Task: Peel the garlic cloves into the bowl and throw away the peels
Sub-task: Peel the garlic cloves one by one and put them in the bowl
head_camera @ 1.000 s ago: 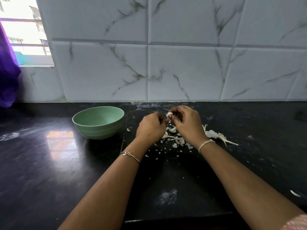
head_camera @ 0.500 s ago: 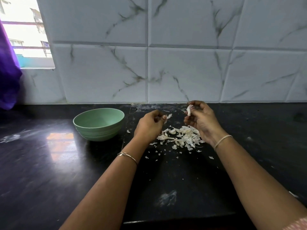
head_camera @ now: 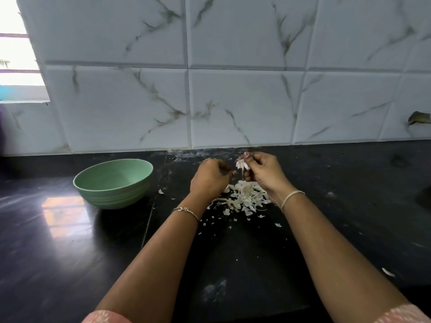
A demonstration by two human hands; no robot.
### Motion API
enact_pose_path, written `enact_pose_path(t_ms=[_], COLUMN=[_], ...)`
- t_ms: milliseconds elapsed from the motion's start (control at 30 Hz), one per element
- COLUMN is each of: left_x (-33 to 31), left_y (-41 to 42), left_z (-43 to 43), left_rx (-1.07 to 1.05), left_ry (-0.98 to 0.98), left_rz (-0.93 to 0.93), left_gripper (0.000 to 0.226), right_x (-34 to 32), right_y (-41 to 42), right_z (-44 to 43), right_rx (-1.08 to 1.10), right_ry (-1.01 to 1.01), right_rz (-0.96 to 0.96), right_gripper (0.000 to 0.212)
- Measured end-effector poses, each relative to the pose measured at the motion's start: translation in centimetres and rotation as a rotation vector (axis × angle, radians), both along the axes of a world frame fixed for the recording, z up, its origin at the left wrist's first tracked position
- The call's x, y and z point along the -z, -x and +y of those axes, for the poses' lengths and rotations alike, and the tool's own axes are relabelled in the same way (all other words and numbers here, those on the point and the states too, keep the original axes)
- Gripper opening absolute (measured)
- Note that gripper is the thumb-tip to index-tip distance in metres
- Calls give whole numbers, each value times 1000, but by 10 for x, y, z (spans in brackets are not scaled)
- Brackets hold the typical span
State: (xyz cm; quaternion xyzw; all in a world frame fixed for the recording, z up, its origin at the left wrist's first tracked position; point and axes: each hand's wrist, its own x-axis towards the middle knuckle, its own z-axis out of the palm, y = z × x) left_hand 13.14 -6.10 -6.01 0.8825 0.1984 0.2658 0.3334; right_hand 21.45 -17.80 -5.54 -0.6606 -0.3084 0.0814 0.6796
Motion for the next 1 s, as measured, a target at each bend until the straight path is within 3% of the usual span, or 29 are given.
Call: enact_pose_path(t_ms=[167,433,533,667,800,1000], left_x=[-5,-6,-4,0,1,-6], left_y=[5,5,4,3,8,18], left_z=[-2,5,7,17,21,22], left_rx=[172,91,49,7,7,81], left_ry=[108,-18,-15,77,154,331], left_rz=[-200,-292,-288,-260,-247,-308], left_gripper=[36,20,14,18,24,17], right_x=[1,-6,-6,-9,-12,-13], right_y=[-3,3,3,2,5,13], right_z=[0,-7,-8,-12,-14,-14], right_rx=[-3,-227,-277,-275,-332,-369], right_ry=[134,50,56,37,-17,76], right_rz=[-8,308,282,236,274,206], right_gripper=[17,13,9,34,46,26])
